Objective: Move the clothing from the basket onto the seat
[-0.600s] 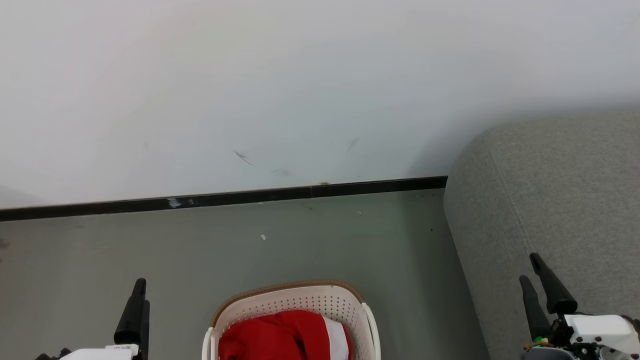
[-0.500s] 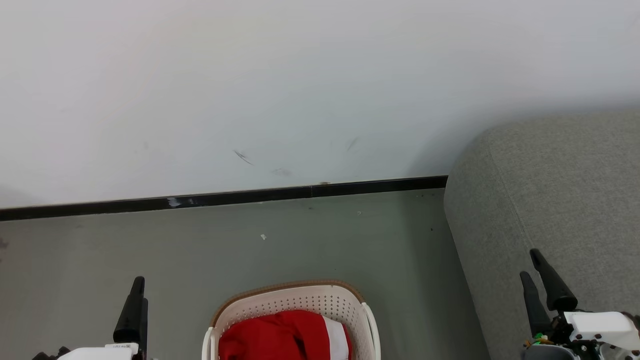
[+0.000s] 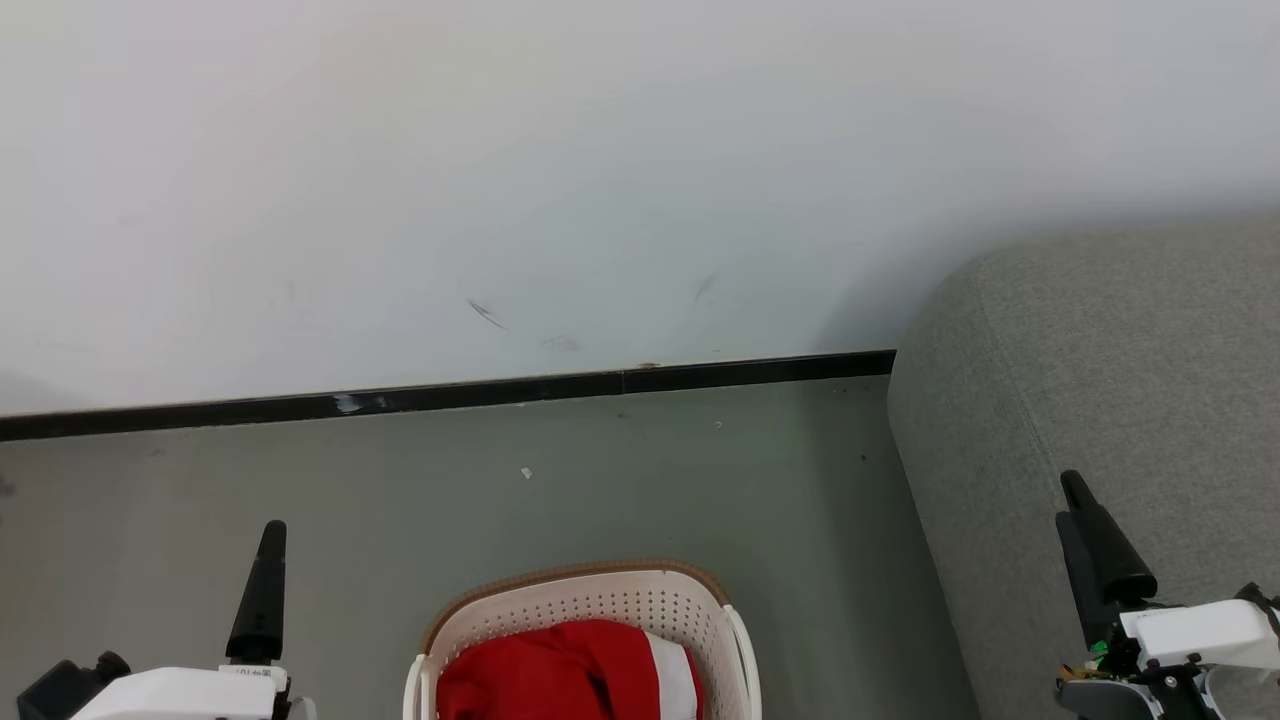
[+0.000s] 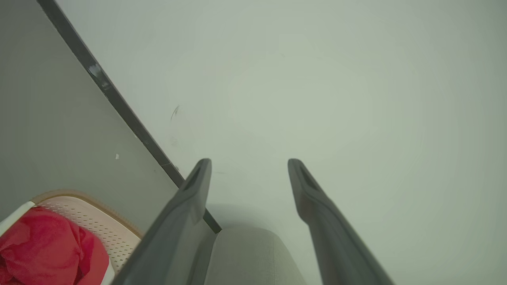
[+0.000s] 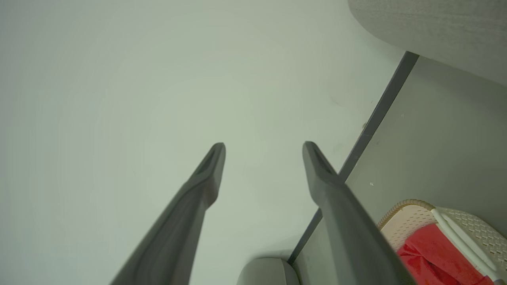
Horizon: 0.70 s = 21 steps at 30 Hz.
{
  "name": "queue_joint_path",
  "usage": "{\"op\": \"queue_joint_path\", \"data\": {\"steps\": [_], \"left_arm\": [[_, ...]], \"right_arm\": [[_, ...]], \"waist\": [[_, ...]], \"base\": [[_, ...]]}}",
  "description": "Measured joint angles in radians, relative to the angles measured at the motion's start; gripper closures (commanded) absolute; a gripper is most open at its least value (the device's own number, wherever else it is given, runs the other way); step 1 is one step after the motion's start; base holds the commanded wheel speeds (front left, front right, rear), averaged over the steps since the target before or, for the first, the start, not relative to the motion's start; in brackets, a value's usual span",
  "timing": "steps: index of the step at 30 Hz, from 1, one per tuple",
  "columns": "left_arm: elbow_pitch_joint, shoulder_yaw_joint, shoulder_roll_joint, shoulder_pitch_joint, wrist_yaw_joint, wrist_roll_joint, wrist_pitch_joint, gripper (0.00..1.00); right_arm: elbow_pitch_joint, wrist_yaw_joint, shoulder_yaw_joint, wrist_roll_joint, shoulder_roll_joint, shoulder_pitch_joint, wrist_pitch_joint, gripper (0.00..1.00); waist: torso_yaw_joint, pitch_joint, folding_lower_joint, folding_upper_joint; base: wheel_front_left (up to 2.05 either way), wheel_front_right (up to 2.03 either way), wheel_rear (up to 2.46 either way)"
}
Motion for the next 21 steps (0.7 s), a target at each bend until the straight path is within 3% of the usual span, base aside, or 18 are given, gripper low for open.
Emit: {"op": "queue_joint_path", "data": {"steps": [7, 21], "left_arm": [[-0.006, -0.026, 0.036, 0.000, -0.007, 0.129, -0.026, 0.00], [-0.032, -0.053, 0.063, 0.000, -0.012, 0.422, -0.073, 0.00]], "right_arm": [[-0.017, 0.000, 0.022, -0.127, -0.037, -0.001, -0.017, 0.00], [-0.048, 0.001, 0.038, -0.472, -0.083, -0.025, -0.041, 0.00]], "waist": [[-0.001, 0.001, -0.0003, 0.0000], [-0.003, 0.014, -0.0061, 0.0000]], "base": [[0.00, 0.00, 0.00], [0.00, 0.00, 0.00]]}}
